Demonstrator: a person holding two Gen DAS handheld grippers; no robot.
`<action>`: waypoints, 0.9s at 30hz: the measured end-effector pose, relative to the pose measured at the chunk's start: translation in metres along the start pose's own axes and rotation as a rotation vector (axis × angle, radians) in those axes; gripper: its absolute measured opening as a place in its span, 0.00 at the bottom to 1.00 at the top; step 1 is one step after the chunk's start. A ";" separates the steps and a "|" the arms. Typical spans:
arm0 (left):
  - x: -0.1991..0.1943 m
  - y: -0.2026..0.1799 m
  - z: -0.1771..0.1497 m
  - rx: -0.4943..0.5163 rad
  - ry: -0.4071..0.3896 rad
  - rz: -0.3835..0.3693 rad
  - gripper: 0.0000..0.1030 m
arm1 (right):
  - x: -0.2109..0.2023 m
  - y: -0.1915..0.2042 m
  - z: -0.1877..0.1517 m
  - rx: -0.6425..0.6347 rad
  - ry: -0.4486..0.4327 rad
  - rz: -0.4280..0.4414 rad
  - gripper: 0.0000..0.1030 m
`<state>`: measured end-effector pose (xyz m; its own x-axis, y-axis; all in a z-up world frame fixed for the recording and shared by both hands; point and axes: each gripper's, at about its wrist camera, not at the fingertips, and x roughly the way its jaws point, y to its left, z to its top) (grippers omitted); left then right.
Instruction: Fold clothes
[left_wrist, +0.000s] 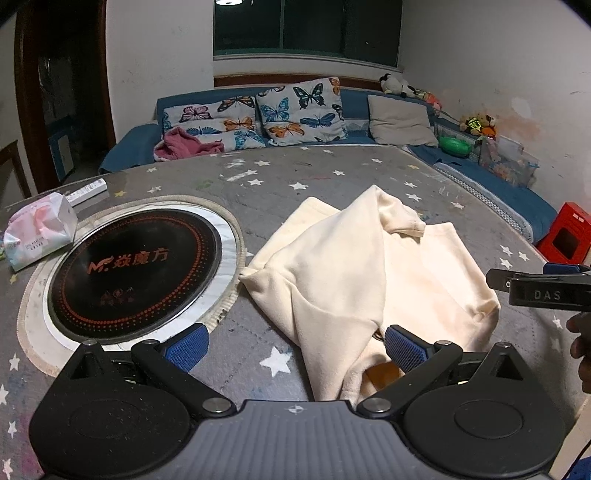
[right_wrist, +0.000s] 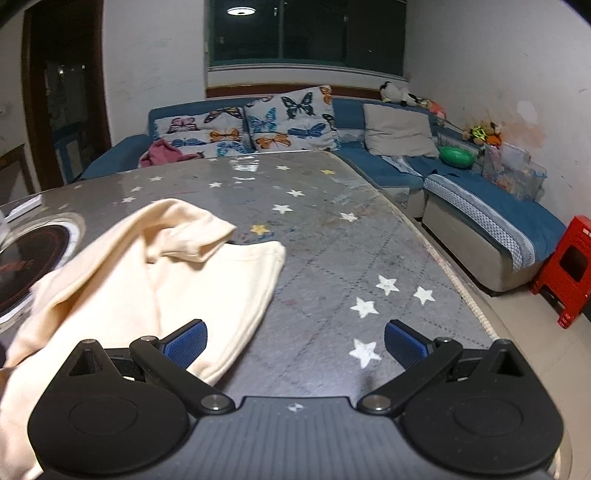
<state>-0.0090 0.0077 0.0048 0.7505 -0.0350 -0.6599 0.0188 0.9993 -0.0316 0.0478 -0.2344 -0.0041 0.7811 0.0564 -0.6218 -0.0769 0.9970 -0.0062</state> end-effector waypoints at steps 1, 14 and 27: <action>0.000 0.000 0.000 0.000 0.002 0.001 1.00 | -0.003 0.002 0.000 -0.002 -0.002 0.006 1.00; -0.002 -0.003 0.000 0.028 0.004 0.010 1.00 | -0.041 0.021 -0.009 -0.064 -0.042 0.035 1.00; 0.002 -0.007 0.011 0.060 -0.009 -0.007 0.99 | -0.051 0.025 -0.013 -0.082 -0.050 0.044 0.99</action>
<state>-0.0003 0.0011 0.0116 0.7559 -0.0427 -0.6533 0.0637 0.9979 0.0085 -0.0024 -0.2128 0.0177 0.8057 0.1051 -0.5829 -0.1608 0.9860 -0.0446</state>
